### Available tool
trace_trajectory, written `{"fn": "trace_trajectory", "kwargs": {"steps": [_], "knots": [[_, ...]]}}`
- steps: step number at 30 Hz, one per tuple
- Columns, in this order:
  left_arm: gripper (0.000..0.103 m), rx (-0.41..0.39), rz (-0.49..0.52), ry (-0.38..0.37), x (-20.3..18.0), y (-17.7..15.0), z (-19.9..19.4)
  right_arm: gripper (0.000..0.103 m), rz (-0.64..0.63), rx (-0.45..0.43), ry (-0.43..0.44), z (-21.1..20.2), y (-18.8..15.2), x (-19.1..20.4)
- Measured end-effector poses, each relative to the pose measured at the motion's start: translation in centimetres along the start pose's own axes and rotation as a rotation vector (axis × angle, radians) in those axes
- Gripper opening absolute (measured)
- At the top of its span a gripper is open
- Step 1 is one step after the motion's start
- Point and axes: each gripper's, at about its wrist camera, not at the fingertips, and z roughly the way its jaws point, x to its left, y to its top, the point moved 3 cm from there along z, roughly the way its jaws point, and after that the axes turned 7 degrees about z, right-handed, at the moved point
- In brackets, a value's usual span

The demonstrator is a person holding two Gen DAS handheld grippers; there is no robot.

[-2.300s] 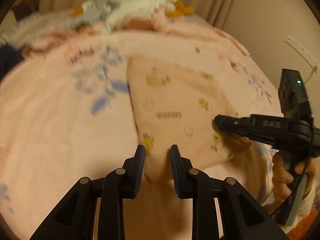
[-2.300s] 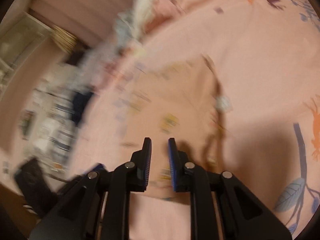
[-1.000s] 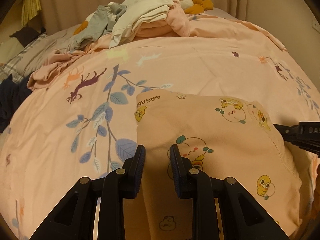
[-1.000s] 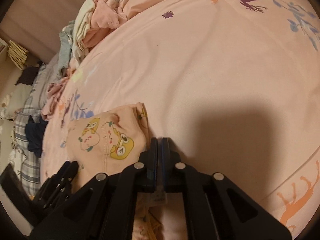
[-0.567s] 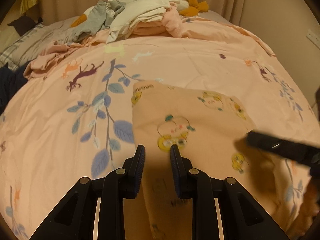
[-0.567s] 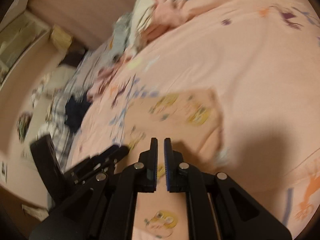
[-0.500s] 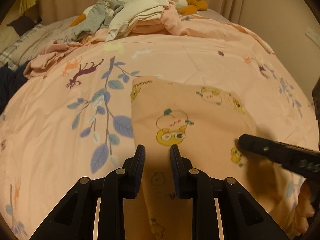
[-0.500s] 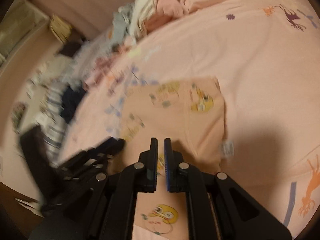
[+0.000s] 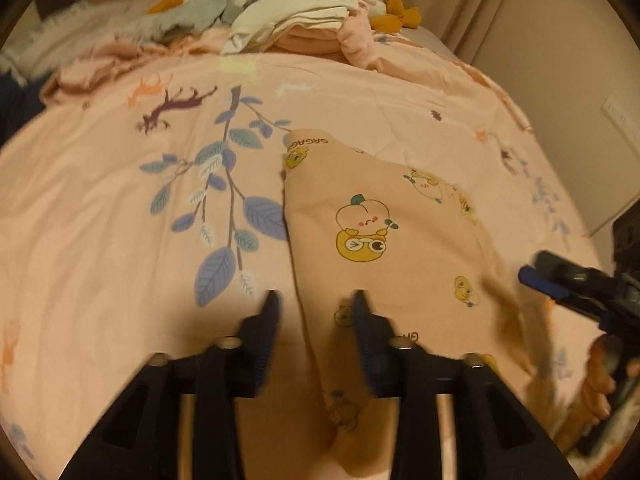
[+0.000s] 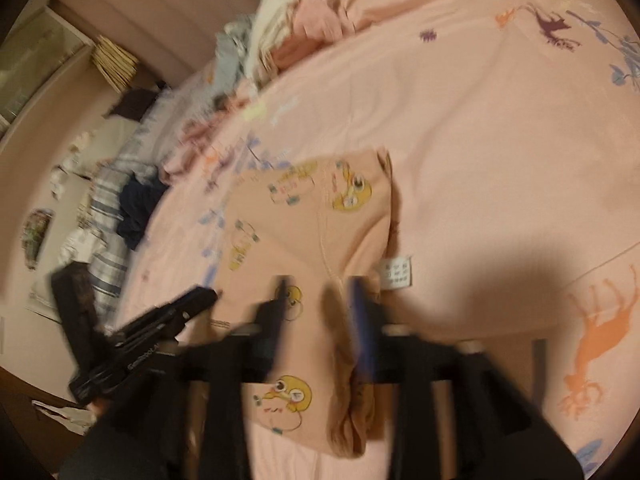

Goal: Fold small clothes

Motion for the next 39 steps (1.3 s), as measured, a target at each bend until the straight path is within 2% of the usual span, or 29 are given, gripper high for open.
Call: {"fn": "trace_trajectory", "kwargs": {"steps": [1, 3, 6, 7, 10, 15, 18, 19, 21, 22, 23, 29, 35, 39], "knots": [[0.053, 0.004, -0.018, -0.018, 0.4, 0.0, 0.0, 0.085, 0.027, -0.008, 0.014, -0.4, 0.2, -0.4], [0.053, 0.002, -0.061, -0.064, 1.1, 0.1, 0.0, 0.085, 0.087, -0.01, 0.033, -0.5, 0.7, -1.7], [0.055, 0.037, -0.117, -0.224, 1.2, 0.1, 0.8, 0.084, 0.156, 0.047, 0.05, 0.5, 0.6, -3.2], [0.057, 0.073, -0.137, -0.279, 1.1, 0.0, 1.8, 0.084, 0.176, 0.074, 0.053, 1.2, 0.4, -3.6], [0.057, 0.138, -0.171, -0.314, 0.7, -0.4, 3.8, 0.081, 0.183, 0.121, 0.028, 2.6, 0.1, -3.8], [0.059, 0.138, -0.207, -0.414, -0.4, -0.1, 5.1, 0.077, 0.152, 0.18, 0.105, 4.5, -0.7, -2.0], [0.059, 0.146, -0.226, -0.449, -0.8, 0.4, 6.1, 0.073, 0.125, 0.192, 0.09, 5.7, -1.0, -1.4], [0.059, 0.146, -0.225, -0.45, -0.9, 0.6, 6.1, 0.067, 0.12, 0.186, 0.084, 5.9, -0.9, -1.3], [0.049, 0.151, -0.19, -0.399, -1.4, 0.7, 6.3, 0.05, 0.144, 0.178, 0.071, 6.2, -0.6, -1.8], [0.043, 0.149, -0.162, -0.361, -1.8, 0.7, 6.3, 0.035, 0.168, 0.177, 0.062, 6.5, -0.5, -2.4], [0.041, 0.144, -0.141, -0.338, -2.0, 0.6, 6.2, 0.031, 0.181, 0.183, 0.071, 6.8, -0.4, -2.7], [0.037, 0.124, -0.029, -0.185, -4.1, 0.4, 5.8, 0.025, 0.112, 0.143, 0.013, 6.9, -0.6, -1.9], [0.037, 0.131, -0.017, -0.167, -4.2, 0.5, 5.9, 0.024, 0.119, 0.127, 0.023, 7.0, -0.4, -2.2], [0.036, 0.119, 0.009, -0.128, -4.8, 0.6, 5.9, 0.024, 0.107, 0.122, 0.012, 6.9, -0.4, -1.9]]}}
